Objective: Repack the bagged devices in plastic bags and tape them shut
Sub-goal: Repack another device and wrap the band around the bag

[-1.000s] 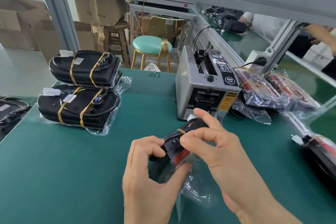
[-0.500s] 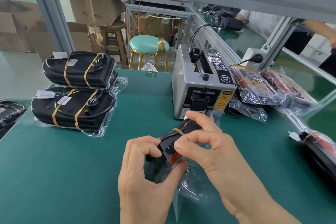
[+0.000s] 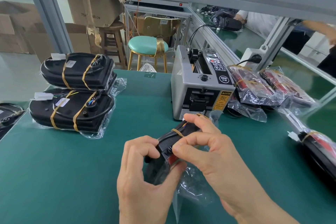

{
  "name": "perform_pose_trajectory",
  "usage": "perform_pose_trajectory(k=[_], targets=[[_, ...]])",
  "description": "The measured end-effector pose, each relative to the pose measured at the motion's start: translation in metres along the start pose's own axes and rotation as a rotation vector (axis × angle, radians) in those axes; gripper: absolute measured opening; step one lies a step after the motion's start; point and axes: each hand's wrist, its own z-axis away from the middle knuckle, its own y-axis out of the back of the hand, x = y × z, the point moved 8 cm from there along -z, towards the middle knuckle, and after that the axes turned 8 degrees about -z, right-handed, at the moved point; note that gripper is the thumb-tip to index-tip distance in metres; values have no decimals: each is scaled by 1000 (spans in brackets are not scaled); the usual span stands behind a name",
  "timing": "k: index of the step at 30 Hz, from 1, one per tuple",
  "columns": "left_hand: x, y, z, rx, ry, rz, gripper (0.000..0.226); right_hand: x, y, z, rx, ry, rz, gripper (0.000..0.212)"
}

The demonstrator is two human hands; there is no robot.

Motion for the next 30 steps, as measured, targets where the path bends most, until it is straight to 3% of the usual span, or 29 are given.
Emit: perform_pose_trajectory(k=[14,18,23,27,30], targets=[[9,-1,0,26,-119,-67,36,1,3,-1,50,39,115,7],[12,0,0,20,-130,-51,12,-2,3,1,80,60,163,7],[10,4,3,83,-141,-85,19,-3,2,4,112,55,186,5],[8,4,8,70,-165,-145,4,-5,0,4,113,52,194,3],[6,6,8,89,-162,-147,15,-5,-3,3,99,50,187,6]])
